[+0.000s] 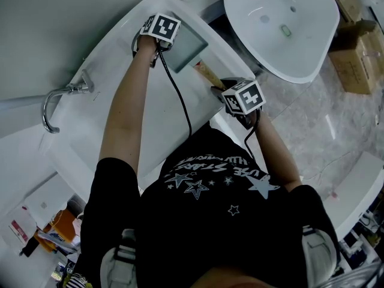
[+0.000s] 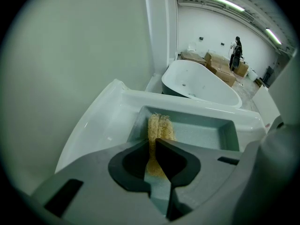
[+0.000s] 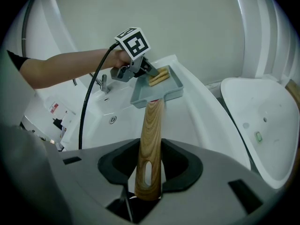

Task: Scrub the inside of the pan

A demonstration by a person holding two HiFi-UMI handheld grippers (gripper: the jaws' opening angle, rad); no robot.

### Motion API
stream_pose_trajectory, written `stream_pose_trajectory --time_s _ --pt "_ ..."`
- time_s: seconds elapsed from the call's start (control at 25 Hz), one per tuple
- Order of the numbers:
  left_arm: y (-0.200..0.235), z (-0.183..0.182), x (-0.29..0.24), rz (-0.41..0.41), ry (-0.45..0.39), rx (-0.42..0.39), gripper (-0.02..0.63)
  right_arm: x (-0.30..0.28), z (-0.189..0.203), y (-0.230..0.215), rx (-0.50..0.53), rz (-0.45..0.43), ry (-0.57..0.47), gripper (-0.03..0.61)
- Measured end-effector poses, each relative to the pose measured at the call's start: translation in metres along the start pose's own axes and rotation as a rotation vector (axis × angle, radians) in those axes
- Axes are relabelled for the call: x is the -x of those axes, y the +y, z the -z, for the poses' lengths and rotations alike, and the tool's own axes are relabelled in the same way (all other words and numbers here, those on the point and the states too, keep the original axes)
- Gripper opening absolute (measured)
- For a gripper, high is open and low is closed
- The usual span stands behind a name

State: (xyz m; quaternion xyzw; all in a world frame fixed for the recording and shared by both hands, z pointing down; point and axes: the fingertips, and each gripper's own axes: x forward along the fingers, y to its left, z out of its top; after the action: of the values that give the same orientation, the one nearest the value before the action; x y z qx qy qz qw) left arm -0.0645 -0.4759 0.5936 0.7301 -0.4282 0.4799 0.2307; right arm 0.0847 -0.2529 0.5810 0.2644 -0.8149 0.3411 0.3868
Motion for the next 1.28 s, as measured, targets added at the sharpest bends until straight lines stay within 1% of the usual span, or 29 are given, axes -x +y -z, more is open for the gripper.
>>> stream_pose_trajectory --time_s 0.2,0.36,0.48,0.6,0.76,0.84,1.04,1.16,1.28 --pt "0.0 0.004 0.02 -0.016 -0.037 0.042 0.051 0.002 0.002 -0.002 -0.013 0.016 -0.017 0.133" --pt "-0.006 0.005 0.043 -0.028 -0.087 0.094 0.051 0.008 0.007 -0.002 -0.026 -0.003 -0.029 0.154" --pt "-0.008 0.005 0.071 -0.048 -0.146 0.134 0.051 0.012 0.009 -0.002 -0.031 -0.012 -0.05 0.164" --pt "-0.02 0.016 0.091 -0.018 -0.202 0.2 0.051 0.018 0.01 -0.001 -0.023 -0.02 -0.081 0.176" --pt "-0.033 0.032 0.117 -0.021 -0.264 0.239 0.051 0.032 0.008 -0.003 0.012 -0.01 -0.139 0.202" --pt "-0.039 0.039 0.126 -0.016 -0.29 0.265 0.051 0.036 0.008 -0.004 0.012 -0.013 -0.167 0.202" --pt "-0.053 0.067 0.135 0.008 -0.316 0.312 0.051 0.046 0.004 0.004 0.019 -0.03 -0.213 0.202" --pt "-0.059 0.082 0.138 0.033 -0.332 0.344 0.051 0.053 0.001 0.006 0.04 -0.002 -0.236 0.202" --pt "-0.064 0.091 0.145 0.06 -0.358 0.368 0.051 0.065 -0.01 0.007 0.039 0.024 -0.312 0.202"
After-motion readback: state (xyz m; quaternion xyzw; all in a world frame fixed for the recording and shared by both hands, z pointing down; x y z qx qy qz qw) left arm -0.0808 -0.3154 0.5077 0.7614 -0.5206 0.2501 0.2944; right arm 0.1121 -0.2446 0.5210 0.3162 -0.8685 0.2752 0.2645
